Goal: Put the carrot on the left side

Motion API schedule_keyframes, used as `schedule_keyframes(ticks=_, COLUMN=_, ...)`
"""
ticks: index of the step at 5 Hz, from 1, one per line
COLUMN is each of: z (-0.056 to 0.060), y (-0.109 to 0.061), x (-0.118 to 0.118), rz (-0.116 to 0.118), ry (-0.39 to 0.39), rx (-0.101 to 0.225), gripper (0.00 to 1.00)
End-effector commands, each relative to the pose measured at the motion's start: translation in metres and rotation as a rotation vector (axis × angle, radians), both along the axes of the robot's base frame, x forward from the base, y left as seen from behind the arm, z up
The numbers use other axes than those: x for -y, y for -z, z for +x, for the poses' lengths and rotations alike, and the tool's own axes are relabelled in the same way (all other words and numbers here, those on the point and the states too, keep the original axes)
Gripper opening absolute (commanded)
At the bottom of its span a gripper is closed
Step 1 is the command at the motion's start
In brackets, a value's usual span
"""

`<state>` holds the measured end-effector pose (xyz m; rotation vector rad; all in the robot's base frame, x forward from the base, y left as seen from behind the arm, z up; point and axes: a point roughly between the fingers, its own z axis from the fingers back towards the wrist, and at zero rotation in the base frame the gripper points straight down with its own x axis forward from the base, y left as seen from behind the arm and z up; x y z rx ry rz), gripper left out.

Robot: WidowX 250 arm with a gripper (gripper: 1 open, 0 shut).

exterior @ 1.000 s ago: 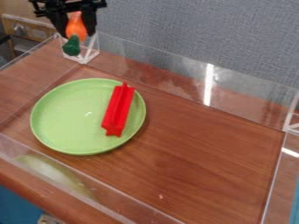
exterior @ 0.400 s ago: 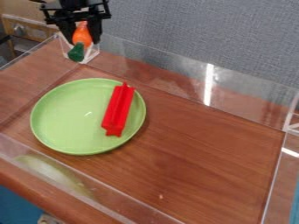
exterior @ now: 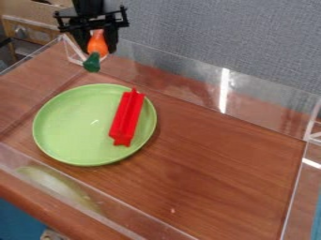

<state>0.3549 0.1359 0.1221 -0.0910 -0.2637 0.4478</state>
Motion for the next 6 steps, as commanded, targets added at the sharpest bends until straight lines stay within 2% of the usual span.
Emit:
schedule_keyframes(ticks=1, z=0.007, y=-0.039, x=-0.002, rz=0.04, ry=0.011, rx=0.082, gripper=0.0)
schedule_keyframes(ticks=2, z=0.011, y=-0.051, x=-0.009, rz=0.043, ry=0.017, rx=0.093, gripper=0.0)
schedule_keyframes(ticks=3, z=0.007, y=-0.055, x=-0.022, rz=0.05, ry=-0.02, rx=0.094, gripper=0.0)
schedule_keyframes(ticks=4, z=0.002, y=-0.057, x=-0.033, rz=0.066, ry=-0.041, rx=0.086, gripper=0.0)
schedule_keyframes(ticks=6, z=-0.002, y=-0.052, x=-0.031, rz=0.069, ry=-0.015, rx=0.062, gripper=0.0)
